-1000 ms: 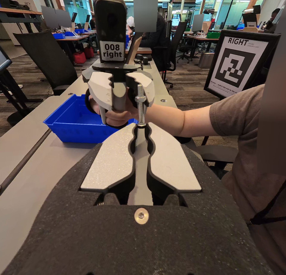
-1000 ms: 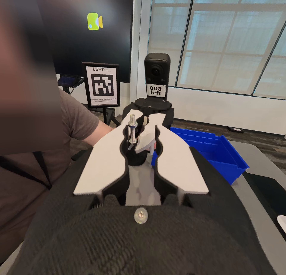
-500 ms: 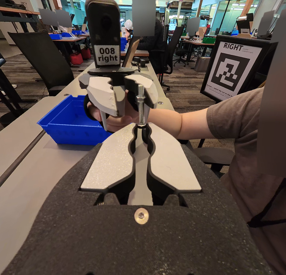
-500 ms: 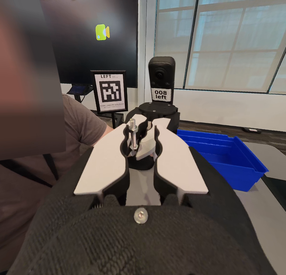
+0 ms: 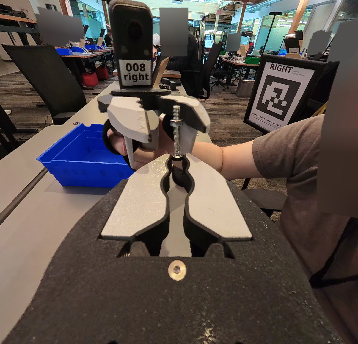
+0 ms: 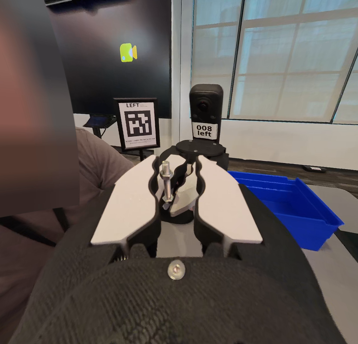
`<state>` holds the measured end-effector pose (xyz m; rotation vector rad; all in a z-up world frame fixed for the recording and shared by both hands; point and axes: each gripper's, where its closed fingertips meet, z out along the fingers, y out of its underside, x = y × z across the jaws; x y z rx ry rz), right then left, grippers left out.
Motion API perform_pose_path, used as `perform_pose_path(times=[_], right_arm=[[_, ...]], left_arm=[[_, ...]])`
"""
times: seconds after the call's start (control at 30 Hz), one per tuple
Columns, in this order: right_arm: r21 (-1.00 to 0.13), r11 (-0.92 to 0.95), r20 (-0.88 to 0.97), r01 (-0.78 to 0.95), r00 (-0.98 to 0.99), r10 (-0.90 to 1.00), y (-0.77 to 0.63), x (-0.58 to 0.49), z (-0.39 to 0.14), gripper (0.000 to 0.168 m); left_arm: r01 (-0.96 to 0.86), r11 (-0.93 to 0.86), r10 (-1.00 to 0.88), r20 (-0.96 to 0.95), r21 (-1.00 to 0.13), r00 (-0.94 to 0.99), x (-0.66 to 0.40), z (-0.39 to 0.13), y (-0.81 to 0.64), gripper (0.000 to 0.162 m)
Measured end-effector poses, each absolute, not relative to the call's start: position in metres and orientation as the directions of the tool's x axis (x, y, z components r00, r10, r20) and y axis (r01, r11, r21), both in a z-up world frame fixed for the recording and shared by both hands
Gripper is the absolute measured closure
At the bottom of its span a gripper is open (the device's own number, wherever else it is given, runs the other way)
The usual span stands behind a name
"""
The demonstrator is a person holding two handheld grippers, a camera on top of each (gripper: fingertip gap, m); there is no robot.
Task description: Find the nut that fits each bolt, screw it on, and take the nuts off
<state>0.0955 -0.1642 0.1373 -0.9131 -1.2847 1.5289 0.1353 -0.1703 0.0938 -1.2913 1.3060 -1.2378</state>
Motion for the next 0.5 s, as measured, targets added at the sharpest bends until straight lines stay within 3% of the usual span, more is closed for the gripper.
perform_pose_path(times=[0.5], right_arm=[[-0.980, -0.030, 0.037, -0.195, -0.335, 0.942, -0.169, 0.101, 0.141, 0.131]], left_arm=[[-0.073, -0.048, -0.993, 0.056, -0.996, -0.106, 0.136, 0.098, -0.178, 0.152]])
